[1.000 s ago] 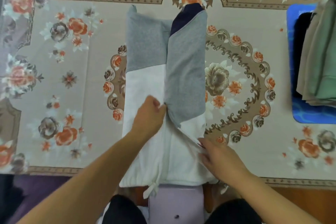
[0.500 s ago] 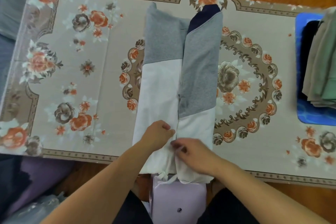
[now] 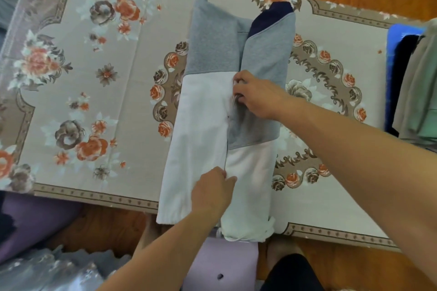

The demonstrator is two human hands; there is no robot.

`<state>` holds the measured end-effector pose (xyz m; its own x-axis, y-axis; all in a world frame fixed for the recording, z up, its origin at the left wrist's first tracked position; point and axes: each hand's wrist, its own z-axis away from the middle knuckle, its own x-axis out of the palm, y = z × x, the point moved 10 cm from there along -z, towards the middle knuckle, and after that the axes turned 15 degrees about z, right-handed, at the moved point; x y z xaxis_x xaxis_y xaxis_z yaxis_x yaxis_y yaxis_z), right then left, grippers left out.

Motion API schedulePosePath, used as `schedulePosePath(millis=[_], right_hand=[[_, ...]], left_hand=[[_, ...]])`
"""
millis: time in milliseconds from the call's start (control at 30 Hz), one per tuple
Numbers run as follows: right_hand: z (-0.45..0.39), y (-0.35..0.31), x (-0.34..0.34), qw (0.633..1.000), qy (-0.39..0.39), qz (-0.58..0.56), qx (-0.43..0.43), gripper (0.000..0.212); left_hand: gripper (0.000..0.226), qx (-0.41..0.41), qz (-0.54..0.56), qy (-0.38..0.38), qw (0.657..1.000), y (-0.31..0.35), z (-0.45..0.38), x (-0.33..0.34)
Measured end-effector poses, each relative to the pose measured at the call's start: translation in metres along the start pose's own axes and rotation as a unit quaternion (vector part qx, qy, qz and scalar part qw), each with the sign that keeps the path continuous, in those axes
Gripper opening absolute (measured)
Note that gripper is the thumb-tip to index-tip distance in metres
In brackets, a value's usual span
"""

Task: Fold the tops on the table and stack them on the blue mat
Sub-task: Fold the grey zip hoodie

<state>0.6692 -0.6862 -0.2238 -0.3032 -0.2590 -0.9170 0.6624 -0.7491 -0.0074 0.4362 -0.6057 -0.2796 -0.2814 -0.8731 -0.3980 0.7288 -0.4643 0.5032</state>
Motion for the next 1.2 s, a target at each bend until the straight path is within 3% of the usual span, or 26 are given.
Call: schedulePosePath(millis=[100,200,333,467,533,600,667,733,800,833,900,1000,1067,1133,1200], right_hand=[[0.005,0.002,-0.007,0.999,0.040,-0.033,-0.004,0.016],[0.009,0.004,-0.007,0.998,0.054,-0.040,0.018,0.019],[0.007,-0.001,-0.007,0.995,0.076,-0.022,0.056,0.039],[0.014,0.005,0.004,0.985,0.074,0.025,0.154,0.073],[0.019,0.014,0.017,0.980,0.050,0.031,0.189,0.076],[0.019,0.021,0.038,0.982,-0.011,0.011,0.188,0.074],[0.017,0.026,0.053,0.985,-0.051,-0.006,0.166,0.072],[0.015,0.027,0.053,0.988,-0.046,-0.006,0.146,0.071],[0.014,0.030,0.047,0.990,-0.042,-0.011,0.136,0.070],[0.014,0.032,0.044,0.991,-0.040,-0.011,0.130,0.067],[0.009,0.042,0.030,0.992,-0.001,-0.018,0.121,0.059],[-0.006,0.082,-0.020,0.975,0.158,-0.046,0.151,0.042],[-0.029,0.113,-0.046,0.959,0.226,0.009,0.173,0.048],[-0.067,0.139,-0.051,0.968,0.175,0.057,0.170,0.066],[-0.101,0.158,-0.040,0.985,0.049,0.057,0.157,0.070]], left_hand=[[0.034,-0.017,0.097,-0.027,0.995,0.000,0.005,0.014],[0.039,0.000,0.163,0.045,0.986,-0.002,0.022,-0.010],[0.047,0.048,0.133,0.112,0.984,-0.012,0.038,-0.039],[0.024,-0.036,0.118,0.000,0.992,-0.045,0.021,-0.019],[0.020,-0.050,0.071,-0.026,0.996,-0.051,0.019,-0.015],[0.024,-0.039,-0.048,-0.043,0.997,-0.043,0.017,-0.017],[0.026,0.023,-0.148,0.004,0.989,-0.009,0.015,-0.029],[0.024,0.202,-0.155,0.094,0.962,0.059,0.019,-0.040],[0.020,0.395,-0.161,0.139,0.894,0.123,0.025,-0.036],[0.026,0.447,-0.186,0.136,0.864,0.145,0.017,-0.029],[0.046,0.457,-0.259,0.122,0.842,0.166,-0.025,-0.019],[0.063,0.394,-0.324,0.102,0.854,0.155,-0.085,-0.014],[0.065,0.391,-0.328,0.097,0.854,0.141,-0.102,-0.007],[0.065,0.395,-0.321,0.106,0.854,0.136,-0.101,-0.004],[0.064,0.412,-0.288,0.132,0.854,0.141,-0.094,-0.010]])
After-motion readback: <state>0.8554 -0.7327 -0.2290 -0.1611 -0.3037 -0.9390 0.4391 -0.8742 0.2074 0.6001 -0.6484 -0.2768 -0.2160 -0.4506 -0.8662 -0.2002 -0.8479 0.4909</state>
